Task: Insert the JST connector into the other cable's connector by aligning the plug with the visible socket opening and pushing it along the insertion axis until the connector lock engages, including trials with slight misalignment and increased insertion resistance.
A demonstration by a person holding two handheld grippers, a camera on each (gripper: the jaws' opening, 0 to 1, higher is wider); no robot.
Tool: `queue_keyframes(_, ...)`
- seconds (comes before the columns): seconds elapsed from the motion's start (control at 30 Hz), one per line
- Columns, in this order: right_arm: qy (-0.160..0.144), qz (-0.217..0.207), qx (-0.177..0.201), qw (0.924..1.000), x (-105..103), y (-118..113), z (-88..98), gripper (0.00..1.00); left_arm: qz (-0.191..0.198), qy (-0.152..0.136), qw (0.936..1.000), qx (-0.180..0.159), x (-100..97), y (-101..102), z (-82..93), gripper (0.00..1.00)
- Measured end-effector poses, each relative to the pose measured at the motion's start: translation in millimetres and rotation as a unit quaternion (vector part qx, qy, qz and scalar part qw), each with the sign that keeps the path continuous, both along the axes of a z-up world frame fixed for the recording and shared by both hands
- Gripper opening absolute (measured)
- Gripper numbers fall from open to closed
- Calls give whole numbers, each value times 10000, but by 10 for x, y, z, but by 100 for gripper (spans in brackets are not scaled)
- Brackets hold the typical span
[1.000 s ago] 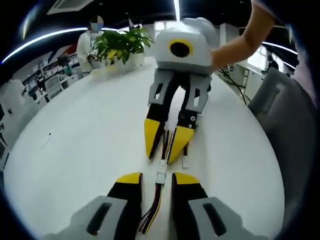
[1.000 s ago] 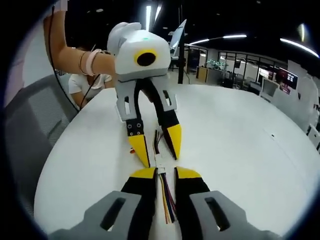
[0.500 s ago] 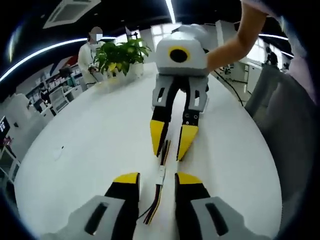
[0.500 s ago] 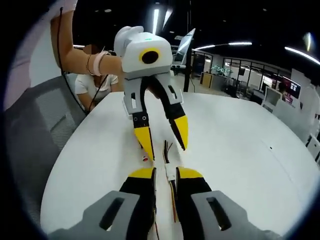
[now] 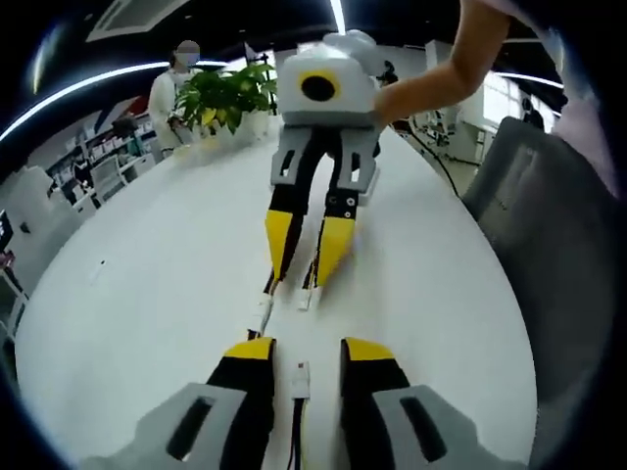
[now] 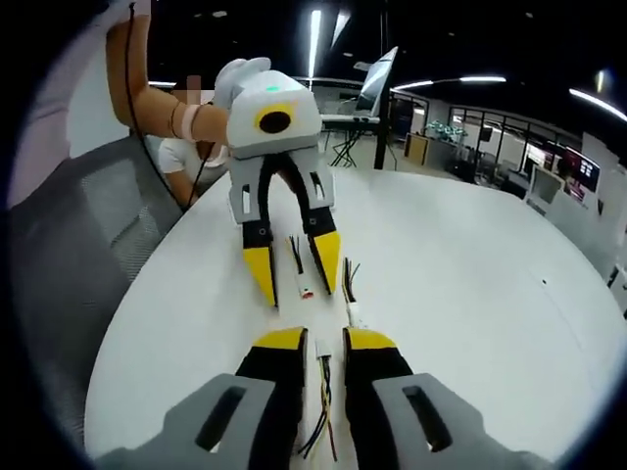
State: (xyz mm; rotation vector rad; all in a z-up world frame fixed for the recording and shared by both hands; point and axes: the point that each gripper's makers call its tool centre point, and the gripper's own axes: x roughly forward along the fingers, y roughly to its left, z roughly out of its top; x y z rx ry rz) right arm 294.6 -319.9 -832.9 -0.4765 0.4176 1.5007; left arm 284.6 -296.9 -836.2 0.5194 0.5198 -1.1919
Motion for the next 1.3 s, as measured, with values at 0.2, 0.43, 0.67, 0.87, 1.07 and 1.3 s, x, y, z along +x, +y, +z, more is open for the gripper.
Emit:
queue_keyframes(0.2, 58, -47, -58, 10000, -3, -27, -79, 9, 81, 54, 9999, -40, 11, 34, -16, 19)
queue_keyframes(0.43, 122, -87, -77, 9999, -15, -33, -127, 10, 171, 167, 9996, -133, -22, 96, -47, 18)
queue_keyframes(0.67, 215, -171, -68, 9996, -10, -42, -155, 8, 314, 267, 9989, -241, -7, 158, -114, 15)
queue_keyframes(0.87, 253, -208, -73, 9994, 11, -67, -176, 8, 370, 336, 9979, -412, -12, 153, -121, 14)
queue_keyframes(1.07, 227, -156, -101, 9996, 5, -69, -191, 6, 354, 310, 9973, -554, 1, 153, -119, 12)
queue_keyframes(1.3, 216, -153, -105, 9996, 19, -75, -192, 5, 276, 270, 9972, -646, -17, 130, -106, 8)
